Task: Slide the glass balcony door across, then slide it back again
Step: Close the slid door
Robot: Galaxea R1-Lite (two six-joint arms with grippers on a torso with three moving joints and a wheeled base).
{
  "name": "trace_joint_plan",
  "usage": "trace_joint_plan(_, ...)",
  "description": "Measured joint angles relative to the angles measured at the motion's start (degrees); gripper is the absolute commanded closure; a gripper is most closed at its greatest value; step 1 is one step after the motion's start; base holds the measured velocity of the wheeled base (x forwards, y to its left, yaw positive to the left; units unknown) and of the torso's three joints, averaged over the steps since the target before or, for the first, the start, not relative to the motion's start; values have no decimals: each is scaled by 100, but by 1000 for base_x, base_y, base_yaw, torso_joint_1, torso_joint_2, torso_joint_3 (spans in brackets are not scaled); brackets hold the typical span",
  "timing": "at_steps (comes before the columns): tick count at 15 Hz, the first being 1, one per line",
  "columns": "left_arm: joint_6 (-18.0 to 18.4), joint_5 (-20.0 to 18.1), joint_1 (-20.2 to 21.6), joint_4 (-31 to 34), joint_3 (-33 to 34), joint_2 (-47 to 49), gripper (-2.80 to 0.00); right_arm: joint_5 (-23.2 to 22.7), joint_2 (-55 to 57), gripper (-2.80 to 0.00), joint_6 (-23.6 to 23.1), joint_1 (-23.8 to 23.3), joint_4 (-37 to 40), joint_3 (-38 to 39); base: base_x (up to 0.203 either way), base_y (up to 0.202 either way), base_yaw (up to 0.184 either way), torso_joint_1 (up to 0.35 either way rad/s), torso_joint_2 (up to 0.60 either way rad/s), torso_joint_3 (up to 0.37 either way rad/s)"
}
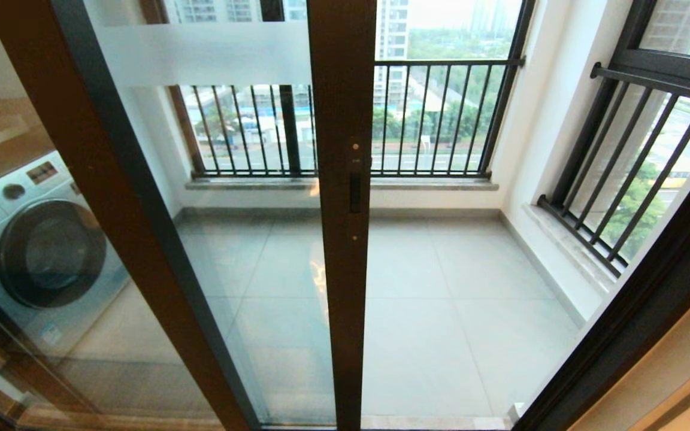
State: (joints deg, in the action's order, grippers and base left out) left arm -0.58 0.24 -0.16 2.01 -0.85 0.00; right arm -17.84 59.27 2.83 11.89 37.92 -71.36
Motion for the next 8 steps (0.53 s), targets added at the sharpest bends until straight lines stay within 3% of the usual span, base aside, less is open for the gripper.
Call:
trace_joint_plan(3, -4, 0, 0, -1, 1, 0, 0, 824, 391, 0, 249, 431, 119, -23, 0, 0, 0, 0, 0, 0)
trace_joint_plan(8, -2, 0, 0, 0, 1, 0, 0, 2322, 719, 0, 977, 1660, 94, 173, 0, 0, 0, 0, 0, 0)
